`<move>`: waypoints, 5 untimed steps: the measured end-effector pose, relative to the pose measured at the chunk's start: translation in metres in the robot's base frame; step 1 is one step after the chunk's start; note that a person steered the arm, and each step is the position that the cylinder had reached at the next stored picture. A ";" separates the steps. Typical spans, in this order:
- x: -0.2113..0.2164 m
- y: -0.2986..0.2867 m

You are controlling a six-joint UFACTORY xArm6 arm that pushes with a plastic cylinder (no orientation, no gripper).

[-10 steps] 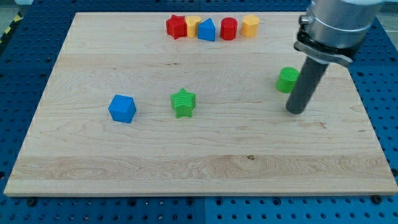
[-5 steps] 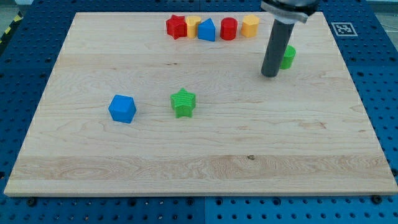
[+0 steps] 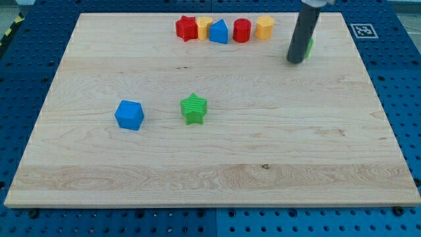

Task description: Move the green circle to the right of the yellow hexagon

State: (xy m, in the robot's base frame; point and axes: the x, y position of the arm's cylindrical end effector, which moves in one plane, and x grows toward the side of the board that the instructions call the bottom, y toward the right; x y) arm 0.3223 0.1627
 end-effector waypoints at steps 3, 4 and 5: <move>0.012 0.034; -0.016 0.042; -0.048 0.031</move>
